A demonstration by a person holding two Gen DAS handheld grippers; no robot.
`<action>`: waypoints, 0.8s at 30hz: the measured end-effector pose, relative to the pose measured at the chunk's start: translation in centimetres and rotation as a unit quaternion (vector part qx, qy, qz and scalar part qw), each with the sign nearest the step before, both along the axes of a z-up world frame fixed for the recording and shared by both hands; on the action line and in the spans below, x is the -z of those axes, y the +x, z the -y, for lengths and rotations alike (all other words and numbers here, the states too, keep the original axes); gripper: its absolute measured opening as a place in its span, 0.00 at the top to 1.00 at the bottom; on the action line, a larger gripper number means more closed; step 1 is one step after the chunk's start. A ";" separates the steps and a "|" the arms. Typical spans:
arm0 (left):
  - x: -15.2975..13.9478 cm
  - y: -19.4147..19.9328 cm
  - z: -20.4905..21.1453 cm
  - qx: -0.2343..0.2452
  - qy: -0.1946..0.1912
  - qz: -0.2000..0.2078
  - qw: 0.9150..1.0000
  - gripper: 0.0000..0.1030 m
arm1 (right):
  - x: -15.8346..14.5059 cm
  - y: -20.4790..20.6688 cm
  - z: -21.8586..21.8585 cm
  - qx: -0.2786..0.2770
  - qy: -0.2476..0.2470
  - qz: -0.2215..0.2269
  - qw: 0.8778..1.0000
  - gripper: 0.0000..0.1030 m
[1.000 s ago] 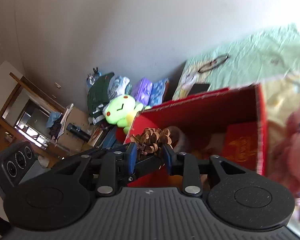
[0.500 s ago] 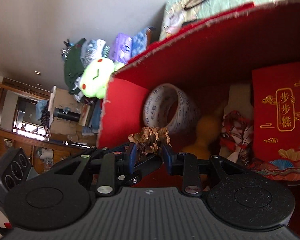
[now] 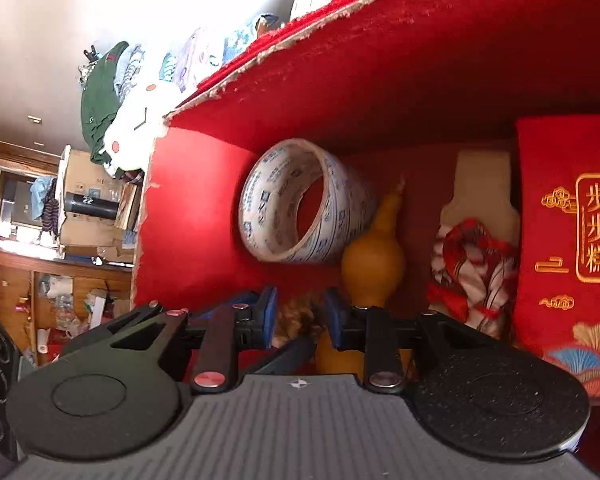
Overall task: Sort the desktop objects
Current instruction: 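Lower the pine cone into the box and open the right gripper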
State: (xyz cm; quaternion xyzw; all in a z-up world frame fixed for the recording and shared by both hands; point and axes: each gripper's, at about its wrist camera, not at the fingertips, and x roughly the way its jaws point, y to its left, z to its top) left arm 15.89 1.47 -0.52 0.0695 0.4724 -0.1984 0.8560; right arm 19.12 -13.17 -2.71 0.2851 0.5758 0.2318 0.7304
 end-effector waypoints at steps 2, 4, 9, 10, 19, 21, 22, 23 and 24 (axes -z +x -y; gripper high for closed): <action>0.3 0.2 0.0 -0.005 -0.005 -0.008 1.000 0.53 | 0.3 -0.2 0.5 0.013 0.005 -0.004 1.000 0.71; 0.6 0.4 0.1 -0.011 -0.010 -0.016 1.000 0.52 | 0.3 -0.5 1.0 0.022 0.009 0.002 1.000 0.71; 0.9 1.2 0.3 -0.032 -0.018 -0.026 0.999 0.48 | 0.2 -0.6 1.3 0.028 0.010 0.015 0.999 0.71; 0.9 1.3 0.4 -0.037 -0.017 -0.026 0.999 0.47 | 0.3 -0.5 1.3 0.030 0.012 0.015 0.999 0.71; 1.1 1.4 0.6 -0.071 -0.020 -0.031 0.997 0.35 | 0.0 -0.4 1.1 0.041 0.017 0.020 0.999 0.71; 1.1 1.4 0.6 -0.075 -0.018 -0.029 0.997 0.34 | -0.1 -0.4 1.0 0.045 0.016 0.019 0.999 0.71; 1.2 1.3 0.6 -0.076 -0.018 -0.028 0.997 0.34 | -0.1 -0.4 0.9 0.046 0.016 0.020 0.999 0.71; 1.2 1.3 0.6 -0.078 -0.019 -0.029 0.996 0.34 | -0.2 -0.4 0.8 0.047 0.016 0.023 0.999 0.71; 1.2 1.3 0.6 -0.079 -0.019 -0.029 0.996 0.33 | -0.3 -0.4 0.7 0.048 0.015 0.026 0.998 0.71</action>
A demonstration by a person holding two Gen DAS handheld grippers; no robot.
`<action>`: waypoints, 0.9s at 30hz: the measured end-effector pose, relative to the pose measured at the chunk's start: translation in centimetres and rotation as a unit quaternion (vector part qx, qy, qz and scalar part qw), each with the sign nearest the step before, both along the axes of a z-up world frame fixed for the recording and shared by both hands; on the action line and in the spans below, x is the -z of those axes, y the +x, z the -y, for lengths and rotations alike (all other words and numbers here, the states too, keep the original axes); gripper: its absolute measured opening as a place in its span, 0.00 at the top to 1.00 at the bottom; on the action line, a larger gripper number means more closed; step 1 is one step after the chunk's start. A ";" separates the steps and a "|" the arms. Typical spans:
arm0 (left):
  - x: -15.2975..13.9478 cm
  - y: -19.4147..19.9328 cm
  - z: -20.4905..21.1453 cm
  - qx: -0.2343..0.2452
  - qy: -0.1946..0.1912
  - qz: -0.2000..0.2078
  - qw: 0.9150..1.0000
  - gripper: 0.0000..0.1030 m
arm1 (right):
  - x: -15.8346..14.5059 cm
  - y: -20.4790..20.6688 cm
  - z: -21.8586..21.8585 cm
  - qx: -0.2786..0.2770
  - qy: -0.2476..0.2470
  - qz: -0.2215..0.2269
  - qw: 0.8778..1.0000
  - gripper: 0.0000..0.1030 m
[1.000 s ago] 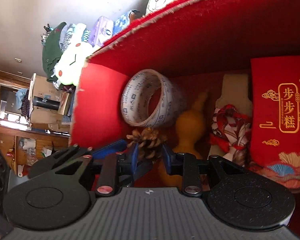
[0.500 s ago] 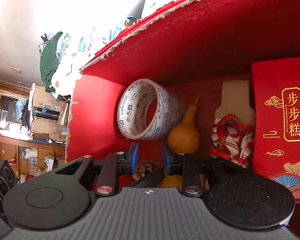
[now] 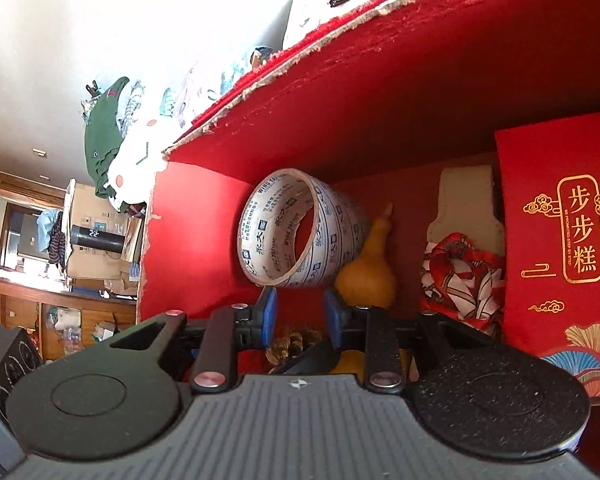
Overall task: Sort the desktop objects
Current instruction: 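Lower the pine cone into the box and open the right gripper, then raise the open right gripper out of the box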
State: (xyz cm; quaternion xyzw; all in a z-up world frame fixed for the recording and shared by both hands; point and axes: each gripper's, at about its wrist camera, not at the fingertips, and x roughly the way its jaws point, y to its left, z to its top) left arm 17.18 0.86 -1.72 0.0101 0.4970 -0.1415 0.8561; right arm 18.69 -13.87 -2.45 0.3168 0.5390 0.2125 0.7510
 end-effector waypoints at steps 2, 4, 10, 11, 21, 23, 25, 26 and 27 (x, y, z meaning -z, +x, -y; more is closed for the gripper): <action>0.1 -0.1 0.0 -0.001 0.000 0.000 1.000 0.32 | -0.1 0.0 -0.2 0.003 -0.003 0.004 1.000 0.71; 0.1 -0.2 0.1 -0.002 0.003 0.000 1.000 0.32 | -0.3 -0.1 -0.1 0.014 -0.011 0.003 1.000 0.70; -0.8 -0.2 0.3 0.007 0.006 0.014 1.000 0.28 | -3.1 -1.3 0.6 0.026 -0.087 0.071 0.993 0.70; -0.8 -0.1 0.5 0.009 0.007 0.014 1.000 0.26 | -3.5 -1.5 0.9 0.028 -0.104 0.084 0.991 0.70; -3.3 -1.7 1.9 0.066 0.051 0.080 0.993 0.06 | -4.4 -1.6 1.3 0.061 -0.248 0.163 0.953 0.70; -3.7 -1.6 1.3 0.067 0.038 0.094 0.993 0.08 | -4.1 -1.5 2.0 0.079 -0.241 0.156 0.955 0.70; -3.9 -1.3 0.6 0.062 0.024 0.111 0.992 0.09 | -3.9 -1.5 2.8 0.101 -0.228 0.149 0.957 0.70; -3.8 -1.0 0.3 0.056 0.016 0.119 0.991 0.09 | -3.8 -1.5 3.1 0.110 -0.223 0.146 0.958 0.71; -3.7 -0.7 0.1 0.048 0.012 0.124 0.991 0.09 | -3.7 -1.5 3.3 0.119 -0.219 0.144 0.958 0.71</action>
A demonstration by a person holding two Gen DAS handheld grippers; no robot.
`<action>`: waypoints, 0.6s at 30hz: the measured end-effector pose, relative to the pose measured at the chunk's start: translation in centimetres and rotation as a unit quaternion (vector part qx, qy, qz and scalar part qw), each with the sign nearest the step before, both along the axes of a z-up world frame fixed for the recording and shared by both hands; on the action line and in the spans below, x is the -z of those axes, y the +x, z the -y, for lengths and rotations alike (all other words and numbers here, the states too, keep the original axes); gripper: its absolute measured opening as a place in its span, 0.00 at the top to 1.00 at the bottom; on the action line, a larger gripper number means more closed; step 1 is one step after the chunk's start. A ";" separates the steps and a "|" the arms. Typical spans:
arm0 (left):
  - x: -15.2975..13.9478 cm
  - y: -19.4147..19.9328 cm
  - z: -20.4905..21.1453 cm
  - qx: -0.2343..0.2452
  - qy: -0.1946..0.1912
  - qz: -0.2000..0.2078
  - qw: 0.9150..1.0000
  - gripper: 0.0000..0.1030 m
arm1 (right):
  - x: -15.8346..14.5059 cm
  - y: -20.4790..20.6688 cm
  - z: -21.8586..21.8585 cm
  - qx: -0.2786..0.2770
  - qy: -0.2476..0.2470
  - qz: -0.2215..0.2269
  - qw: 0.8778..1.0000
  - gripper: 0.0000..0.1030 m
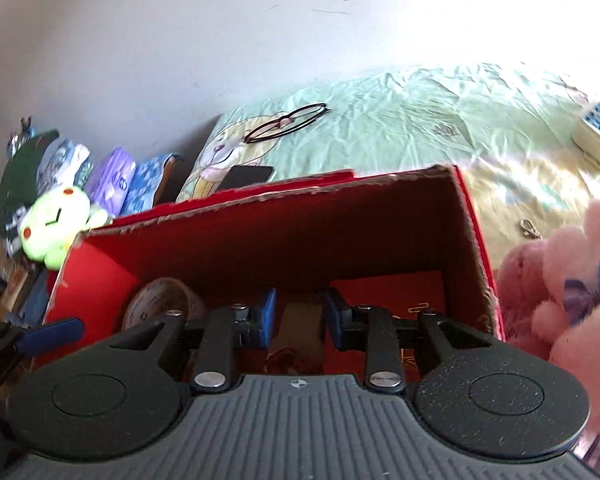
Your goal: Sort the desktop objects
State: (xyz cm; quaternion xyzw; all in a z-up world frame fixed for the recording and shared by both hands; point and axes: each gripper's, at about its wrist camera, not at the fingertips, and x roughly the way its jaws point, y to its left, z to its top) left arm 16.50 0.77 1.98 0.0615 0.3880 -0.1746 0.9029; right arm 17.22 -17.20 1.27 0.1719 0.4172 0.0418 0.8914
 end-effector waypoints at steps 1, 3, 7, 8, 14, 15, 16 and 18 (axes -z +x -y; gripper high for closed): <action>0.2 0.4 0.0 -0.009 0.000 0.000 1.000 0.09 | 0.1 0.1 -0.1 0.006 0.001 0.000 1.000 0.71; 0.5 1.0 0.2 -0.021 0.004 0.003 1.000 0.12 | -0.1 0.1 -0.7 0.008 -0.011 0.004 1.000 0.71; 0.7 1.8 1.2 -0.028 0.025 -0.001 0.999 0.14 | -0.7 -0.6 -1.9 -0.005 -0.061 0.019 0.998 0.71; 0.7 1.9 1.5 -0.034 0.037 -0.003 0.999 0.13 | -0.7 -0.7 -2.3 -0.007 -0.074 0.023 0.997 0.71; 1.2 3.0 1.1 -0.063 0.042 -0.035 0.997 0.14 | -0.7 -0.5 -3.0 -0.011 -0.116 0.022 0.993 0.71; 1.2 2.9 1.1 -0.066 0.045 -0.034 0.996 0.15 | -0.7 -0.4 -3.0 -0.014 -0.120 0.019 0.993 0.71; 1.3 2.8 1.3 -0.066 0.051 -0.032 0.996 0.15 | -0.7 -0.4 -3.2 -0.017 -0.123 0.016 0.992 0.71; 1.4 2.6 1.7 -0.062 0.067 -0.026 0.995 0.20 | -0.7 -0.3 -3.3 -0.026 -0.129 0.010 0.991 0.71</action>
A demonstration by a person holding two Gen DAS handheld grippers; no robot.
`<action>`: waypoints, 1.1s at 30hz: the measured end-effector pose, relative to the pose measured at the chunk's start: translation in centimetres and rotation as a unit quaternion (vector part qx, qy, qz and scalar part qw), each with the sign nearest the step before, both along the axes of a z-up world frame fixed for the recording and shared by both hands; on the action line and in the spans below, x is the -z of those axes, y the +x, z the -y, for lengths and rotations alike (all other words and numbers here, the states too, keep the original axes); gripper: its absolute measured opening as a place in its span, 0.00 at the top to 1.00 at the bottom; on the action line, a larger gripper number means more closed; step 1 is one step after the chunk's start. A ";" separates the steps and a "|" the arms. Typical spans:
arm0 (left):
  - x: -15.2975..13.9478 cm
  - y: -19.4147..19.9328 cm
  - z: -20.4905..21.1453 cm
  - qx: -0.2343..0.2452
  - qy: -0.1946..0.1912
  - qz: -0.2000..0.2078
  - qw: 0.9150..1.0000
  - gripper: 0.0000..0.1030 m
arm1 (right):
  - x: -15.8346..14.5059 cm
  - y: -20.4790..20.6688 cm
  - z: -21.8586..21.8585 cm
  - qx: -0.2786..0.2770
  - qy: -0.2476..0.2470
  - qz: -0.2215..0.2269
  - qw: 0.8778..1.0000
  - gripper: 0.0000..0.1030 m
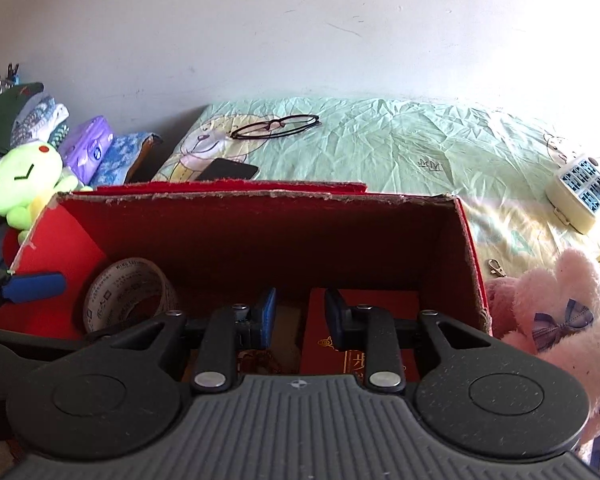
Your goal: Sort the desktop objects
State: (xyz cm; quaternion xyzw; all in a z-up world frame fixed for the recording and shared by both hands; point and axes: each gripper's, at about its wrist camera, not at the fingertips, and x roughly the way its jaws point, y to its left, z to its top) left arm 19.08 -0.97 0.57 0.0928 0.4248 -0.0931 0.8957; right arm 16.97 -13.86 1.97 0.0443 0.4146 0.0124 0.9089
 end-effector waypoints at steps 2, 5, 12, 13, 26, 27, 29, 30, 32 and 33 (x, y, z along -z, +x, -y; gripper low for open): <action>0.2 0.0 0.2 -0.002 0.008 -0.002 1.000 0.28 | 0.1 0.0 -0.2 -0.007 -0.002 -0.006 1.000 0.72; 0.3 0.2 0.2 -0.014 0.015 -0.007 1.000 0.34 | 0.2 0.1 0.0 -0.004 0.005 -0.013 1.000 0.73; 0.7 0.5 0.8 -0.019 0.050 -0.022 0.998 0.37 | 0.5 0.4 0.3 -0.010 0.023 -0.030 0.999 0.74; 0.8 0.6 0.9 -0.017 0.058 -0.026 0.998 0.37 | 0.5 0.5 0.5 -0.007 0.031 -0.031 0.999 0.74; 1.8 1.3 1.1 0.005 0.040 -0.068 0.997 0.54 | 1.0 0.6 1.8 -0.007 0.100 -0.042 0.994 0.74; 1.8 1.2 1.3 0.007 0.048 -0.064 0.997 0.54 | 1.0 0.5 1.9 -0.007 0.104 -0.040 0.994 0.74; 1.8 1.3 1.4 0.003 0.052 -0.061 0.997 0.54 | 1.0 0.4 2.2 -0.005 0.110 -0.036 0.993 0.74; 1.8 1.3 1.3 0.000 0.052 -0.062 0.997 0.54 | 1.0 0.4 2.2 -0.003 0.111 -0.035 0.993 0.74; 1.8 1.4 1.3 -0.003 0.051 -0.064 0.997 0.54 | 1.0 0.4 2.3 -0.006 0.110 -0.033 0.993 0.74; 1.8 1.5 1.4 -0.003 0.053 -0.064 0.997 0.54 | 1.0 0.5 2.2 -0.009 0.108 -0.034 0.994 0.74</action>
